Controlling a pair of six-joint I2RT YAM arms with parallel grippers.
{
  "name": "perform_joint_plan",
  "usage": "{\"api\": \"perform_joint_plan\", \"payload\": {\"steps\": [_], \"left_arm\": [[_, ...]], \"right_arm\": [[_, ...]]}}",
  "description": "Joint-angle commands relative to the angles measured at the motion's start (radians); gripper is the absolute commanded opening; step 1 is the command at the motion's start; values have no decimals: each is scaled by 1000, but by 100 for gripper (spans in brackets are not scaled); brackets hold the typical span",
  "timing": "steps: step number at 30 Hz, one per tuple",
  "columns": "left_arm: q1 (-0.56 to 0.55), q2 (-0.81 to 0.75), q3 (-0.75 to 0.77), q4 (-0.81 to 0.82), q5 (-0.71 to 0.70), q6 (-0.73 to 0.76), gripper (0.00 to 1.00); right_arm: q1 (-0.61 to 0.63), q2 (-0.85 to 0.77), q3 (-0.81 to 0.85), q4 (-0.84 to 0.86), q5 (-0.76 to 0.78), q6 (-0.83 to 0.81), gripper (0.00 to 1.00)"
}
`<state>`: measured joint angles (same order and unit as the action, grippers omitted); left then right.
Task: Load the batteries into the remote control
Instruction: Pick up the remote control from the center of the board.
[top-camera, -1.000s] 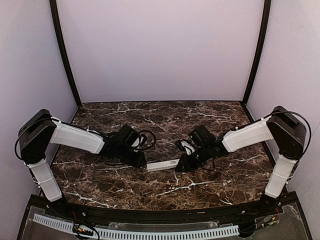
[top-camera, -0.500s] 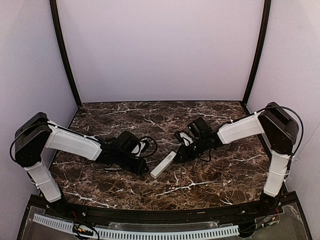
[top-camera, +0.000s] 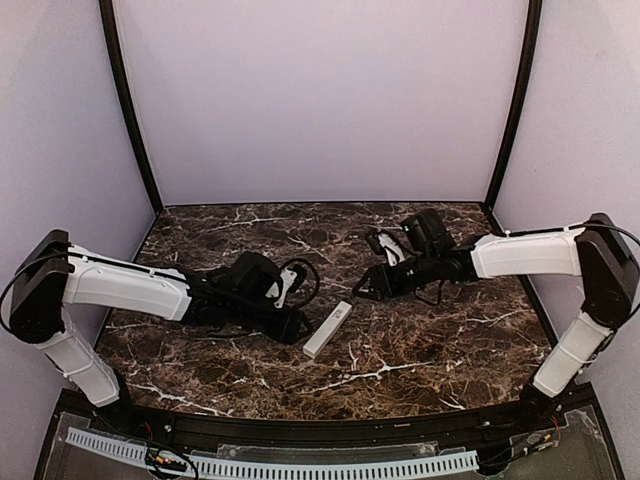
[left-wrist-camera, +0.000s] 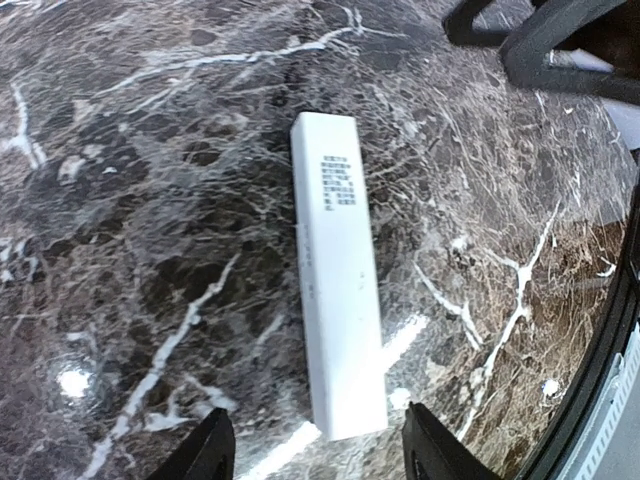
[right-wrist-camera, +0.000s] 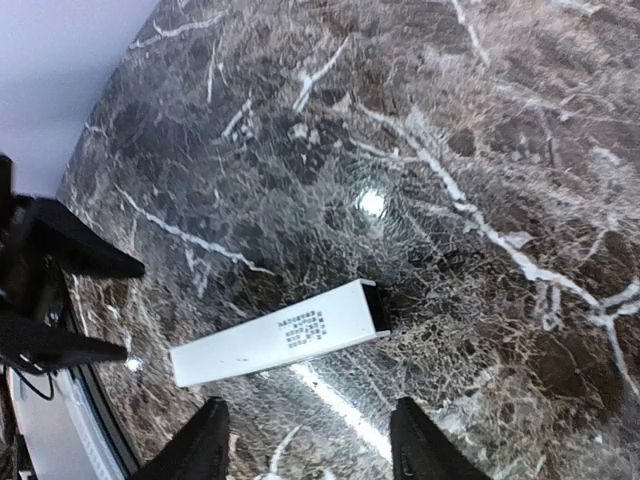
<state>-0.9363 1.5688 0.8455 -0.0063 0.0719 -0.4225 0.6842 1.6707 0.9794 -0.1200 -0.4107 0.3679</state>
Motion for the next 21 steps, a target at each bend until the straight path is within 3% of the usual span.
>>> {"api": "perform_joint_plan", "payload": {"steps": [1,11,21], "left_arm": [[-60,80,87,-91,-36,44,59],[-111,224,242,-232,-133,80,58],[-123,328,358,-324,-180,101,47]], "right_arm": [[-18,-152,-40,18,66,-18,64],[-68,-385,-149,48,94,4,98],[-119,-608,-297,157,115,86,99]]}}
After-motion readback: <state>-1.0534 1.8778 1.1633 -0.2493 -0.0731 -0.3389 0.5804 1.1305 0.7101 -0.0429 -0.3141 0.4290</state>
